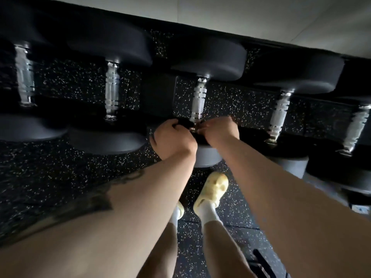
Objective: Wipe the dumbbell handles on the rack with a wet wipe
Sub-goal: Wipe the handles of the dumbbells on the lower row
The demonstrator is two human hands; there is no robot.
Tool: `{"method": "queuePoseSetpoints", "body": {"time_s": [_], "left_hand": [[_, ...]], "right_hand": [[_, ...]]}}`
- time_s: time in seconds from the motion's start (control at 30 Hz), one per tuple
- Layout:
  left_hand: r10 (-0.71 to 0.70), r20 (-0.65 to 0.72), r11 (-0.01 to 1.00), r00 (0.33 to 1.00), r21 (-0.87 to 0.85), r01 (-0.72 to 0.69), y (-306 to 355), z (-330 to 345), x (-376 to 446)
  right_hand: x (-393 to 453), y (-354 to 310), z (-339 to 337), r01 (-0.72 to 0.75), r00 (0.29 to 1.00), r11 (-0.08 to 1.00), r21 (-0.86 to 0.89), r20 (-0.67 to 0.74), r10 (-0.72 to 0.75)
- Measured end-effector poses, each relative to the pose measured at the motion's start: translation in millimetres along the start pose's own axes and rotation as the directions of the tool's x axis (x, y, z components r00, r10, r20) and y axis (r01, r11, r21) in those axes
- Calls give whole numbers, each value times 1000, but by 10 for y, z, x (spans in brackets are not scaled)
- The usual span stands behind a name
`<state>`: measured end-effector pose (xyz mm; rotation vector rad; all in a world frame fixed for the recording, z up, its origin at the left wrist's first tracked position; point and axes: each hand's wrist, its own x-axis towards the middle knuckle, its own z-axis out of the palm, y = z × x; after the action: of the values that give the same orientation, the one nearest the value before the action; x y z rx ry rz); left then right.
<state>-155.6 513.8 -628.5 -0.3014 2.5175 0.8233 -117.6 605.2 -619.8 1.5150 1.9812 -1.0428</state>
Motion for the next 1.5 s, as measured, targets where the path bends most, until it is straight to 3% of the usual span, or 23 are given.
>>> {"method": "queuePoseSetpoints", "body": {"time_s": [0.07,0.13,0.23,0.3,0.43,0.5,0.67,0.8,0.97,1.03,1.17,1.3,1.4,1.5], "left_hand": [[-20,-36,997,999,-74,17,7,14,-28],[-35,-40,995,999,-91,31,10,10,-36],[-37,-22,997,999,-70,35,31,-2,-71],[-30,-18,998,999,-59,29,42,-9,-85],[-9,-33,998,999,-70,7,35,-1,-102],[-1,-51,996,999,-91,-3,45,7,-116],[26,-87,994,996,-106,-36,36,12,-124],[3,-73,995,997,-104,-10,52,-3,-127],[19,-91,994,996,-108,-29,35,15,-123],[20,-88,994,996,-109,-30,30,21,-117],[35,-94,991,995,-128,-47,11,37,-113],[32,-108,990,994,-133,-47,7,49,-103],[28,-109,989,994,-142,-44,-5,53,-101],[7,-107,988,994,-151,-23,-1,38,-84]], "right_hand": [[-9,-59,61,-78,996,984,159,-36,85],[-74,-47,96,-24,999,962,271,-36,36],[-136,-7,67,129,989,973,193,-96,-112],[-77,57,13,135,985,987,90,-117,-124],[81,208,-75,-43,996,976,212,-73,60],[122,118,-14,-76,996,966,247,-16,83],[-7,47,62,-84,986,953,291,-116,122],[65,6,76,-112,987,950,293,-75,140],[361,-144,153,-168,975,911,378,199,97],[361,-104,97,-163,969,908,387,236,73],[136,34,-20,-33,999,979,200,29,27],[-151,73,-36,170,979,982,83,-128,-158],[-151,-43,0,378,915,925,-37,-137,-379],[-94,-223,72,540,824,796,-273,-21,-567]]}}
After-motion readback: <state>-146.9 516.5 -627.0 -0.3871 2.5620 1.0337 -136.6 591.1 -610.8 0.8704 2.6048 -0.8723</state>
